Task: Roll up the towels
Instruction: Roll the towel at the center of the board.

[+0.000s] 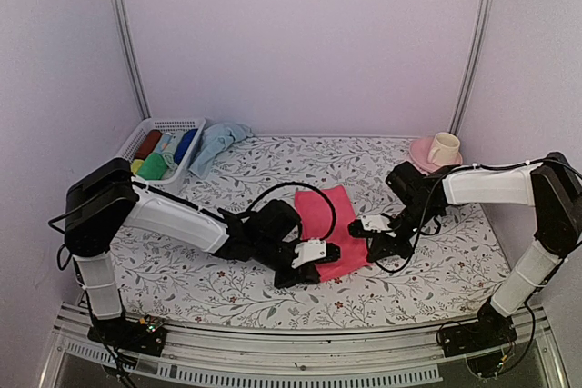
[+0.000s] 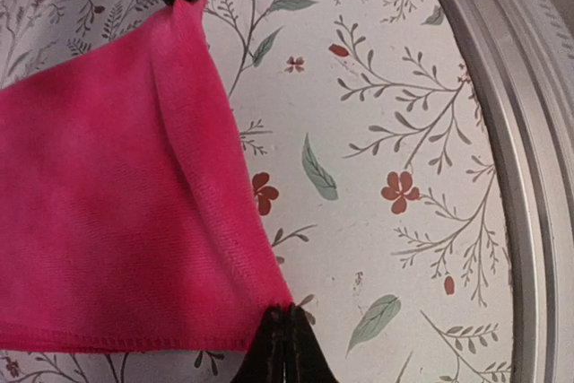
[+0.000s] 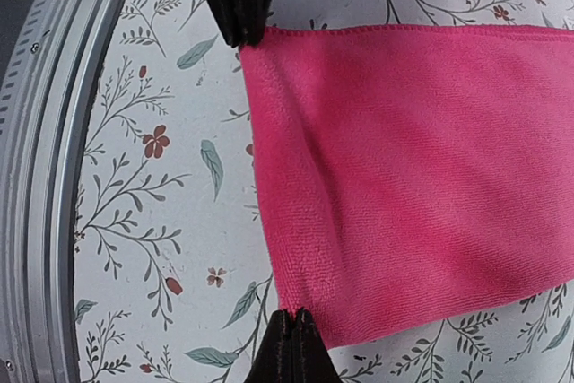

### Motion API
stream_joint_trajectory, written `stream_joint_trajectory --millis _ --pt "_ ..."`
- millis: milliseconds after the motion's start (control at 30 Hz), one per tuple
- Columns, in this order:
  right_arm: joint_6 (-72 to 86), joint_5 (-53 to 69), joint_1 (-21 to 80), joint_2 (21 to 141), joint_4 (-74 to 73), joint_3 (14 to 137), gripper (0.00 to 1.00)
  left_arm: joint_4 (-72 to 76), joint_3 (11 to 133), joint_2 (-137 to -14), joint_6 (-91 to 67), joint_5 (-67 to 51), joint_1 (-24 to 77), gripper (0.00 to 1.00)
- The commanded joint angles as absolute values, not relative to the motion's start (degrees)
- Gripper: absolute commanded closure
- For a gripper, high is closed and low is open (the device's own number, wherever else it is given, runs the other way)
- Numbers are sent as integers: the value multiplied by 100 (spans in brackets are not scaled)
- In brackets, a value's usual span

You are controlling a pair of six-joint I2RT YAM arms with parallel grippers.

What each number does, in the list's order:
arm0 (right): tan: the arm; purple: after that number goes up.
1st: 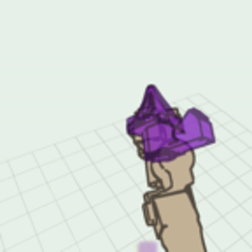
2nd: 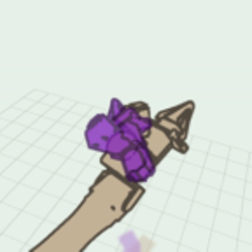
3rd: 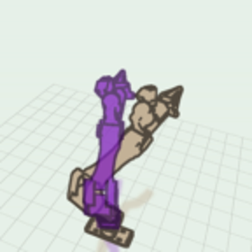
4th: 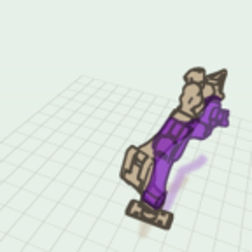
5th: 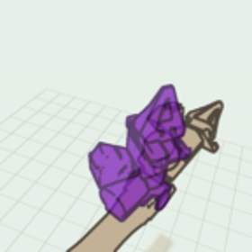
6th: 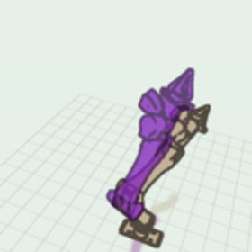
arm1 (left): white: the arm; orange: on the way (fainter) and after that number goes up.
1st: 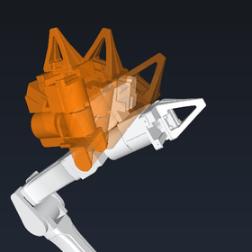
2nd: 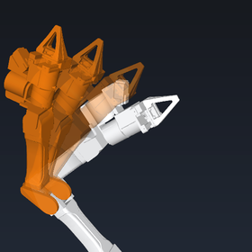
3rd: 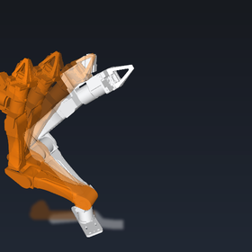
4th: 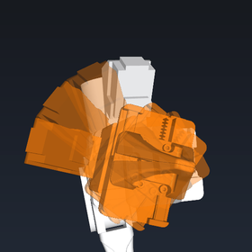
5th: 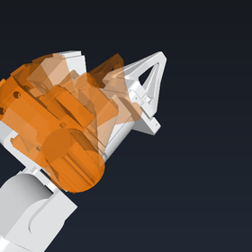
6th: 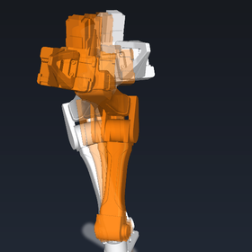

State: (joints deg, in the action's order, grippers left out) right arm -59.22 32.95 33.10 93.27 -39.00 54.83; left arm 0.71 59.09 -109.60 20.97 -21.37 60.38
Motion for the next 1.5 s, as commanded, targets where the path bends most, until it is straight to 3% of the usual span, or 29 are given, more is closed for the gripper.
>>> stream_joint_trajectory --millis 0,100,233,633,767,1467 --pt "-5793 3243 3349 9434 -3893 5610 98 266 5795 -10768 1904 -1923 5944 73" --pt "-5784 3208 3350 9462 -3892 5615 98 461 5661 -10677 1854 -1959 5949 56" --pt "-5766 3194 3349 9466 -3886 5623 98 414 5726 -10779 1831 -2003 5960 55" --pt "-5705 3153 3349 9510 -3858 5633 98 507 5914 -11085 1659 -2198 5998 81" --pt "-5704 3140 3344 9519 -3858 5632 98 540 5917 -11117 1599 -2125 5998 100" --pt "-5609 2987 3273 9779 -3905 6042 98 556 5754 -10615 1278 -1416 5832 100"
